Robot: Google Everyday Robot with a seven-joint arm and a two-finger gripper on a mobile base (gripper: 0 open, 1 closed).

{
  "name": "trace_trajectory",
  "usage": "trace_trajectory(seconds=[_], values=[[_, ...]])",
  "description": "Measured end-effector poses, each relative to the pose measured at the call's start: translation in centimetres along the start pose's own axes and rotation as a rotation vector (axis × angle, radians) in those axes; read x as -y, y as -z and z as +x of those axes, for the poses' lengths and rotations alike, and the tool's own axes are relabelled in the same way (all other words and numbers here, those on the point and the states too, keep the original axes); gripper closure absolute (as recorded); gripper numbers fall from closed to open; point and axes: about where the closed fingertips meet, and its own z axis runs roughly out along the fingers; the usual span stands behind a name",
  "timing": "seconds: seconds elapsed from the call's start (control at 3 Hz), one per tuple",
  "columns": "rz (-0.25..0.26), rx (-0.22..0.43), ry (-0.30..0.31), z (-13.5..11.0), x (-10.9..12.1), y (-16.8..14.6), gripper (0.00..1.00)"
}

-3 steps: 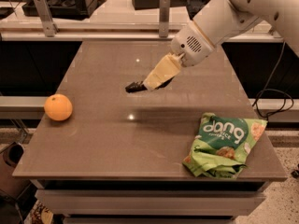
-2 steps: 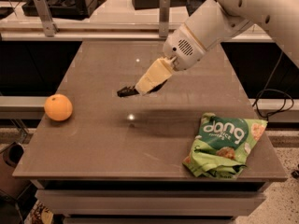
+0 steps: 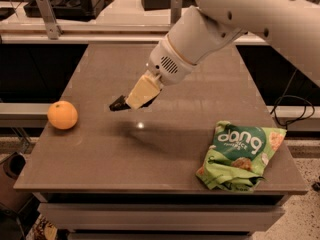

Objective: Move rxbar chocolate near orange

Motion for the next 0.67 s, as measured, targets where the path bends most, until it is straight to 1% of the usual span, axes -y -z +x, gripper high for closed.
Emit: trace_trajectory(seconds=[0.33,0.67], values=[[0.022,0.013,0.002,-0.24,0.45,-0.2,0.83],[0.023,0.01,0.006,-0.29,0.26,-0.22,0.59]])
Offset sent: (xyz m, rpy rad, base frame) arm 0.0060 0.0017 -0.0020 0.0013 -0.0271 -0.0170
